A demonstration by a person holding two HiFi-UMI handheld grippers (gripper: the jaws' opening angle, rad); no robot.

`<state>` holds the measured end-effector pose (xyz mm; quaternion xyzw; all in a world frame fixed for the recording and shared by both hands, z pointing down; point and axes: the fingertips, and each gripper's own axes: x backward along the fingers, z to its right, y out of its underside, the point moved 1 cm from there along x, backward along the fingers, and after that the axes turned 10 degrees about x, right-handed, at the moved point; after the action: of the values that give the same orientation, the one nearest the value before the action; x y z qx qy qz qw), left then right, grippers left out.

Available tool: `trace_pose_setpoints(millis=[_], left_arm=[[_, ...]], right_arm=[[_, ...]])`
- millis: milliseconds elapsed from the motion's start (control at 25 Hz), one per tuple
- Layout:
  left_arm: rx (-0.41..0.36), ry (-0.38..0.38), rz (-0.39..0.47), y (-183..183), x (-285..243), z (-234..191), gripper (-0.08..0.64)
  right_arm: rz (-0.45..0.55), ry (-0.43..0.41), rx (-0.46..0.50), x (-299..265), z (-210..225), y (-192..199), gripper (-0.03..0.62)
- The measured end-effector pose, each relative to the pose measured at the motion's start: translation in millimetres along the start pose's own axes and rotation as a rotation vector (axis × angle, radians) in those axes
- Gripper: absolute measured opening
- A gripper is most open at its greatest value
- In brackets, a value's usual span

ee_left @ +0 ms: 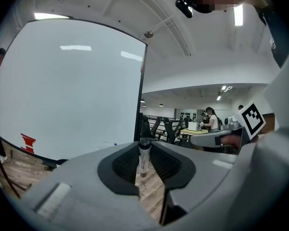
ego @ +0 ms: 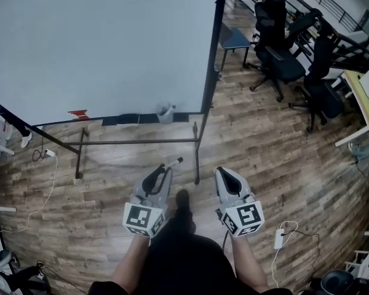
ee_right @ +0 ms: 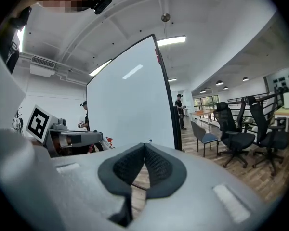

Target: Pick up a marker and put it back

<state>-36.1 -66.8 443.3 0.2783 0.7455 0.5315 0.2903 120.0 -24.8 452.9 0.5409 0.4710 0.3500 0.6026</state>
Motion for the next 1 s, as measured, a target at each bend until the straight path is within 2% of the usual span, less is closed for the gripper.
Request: trace_pose_setpoints(millis=[160, 360, 760, 1000], left_arm=[[0.029, -0.004, 0.015, -13, -38, -18, 0.083], [0.006, 0.001, 0.056, -38, -71, -37, 0.083], [0.034, -0.04, 0.088, -49, -98, -72, 0.083], [0.059, -0.128, 0.112, -56, -97, -99, 0.083]], right_arm=[[0.004, -0.035, 0.02, -35, 14, -11, 0.002], [0.024, -0.049, 0.044, -72, 27, -30, 0.002], [0.011, -0.07, 0.059, -109, 37, -32, 0.002], [0.023, -0.146, 0.07, -134, 32, -41, 0.002]])
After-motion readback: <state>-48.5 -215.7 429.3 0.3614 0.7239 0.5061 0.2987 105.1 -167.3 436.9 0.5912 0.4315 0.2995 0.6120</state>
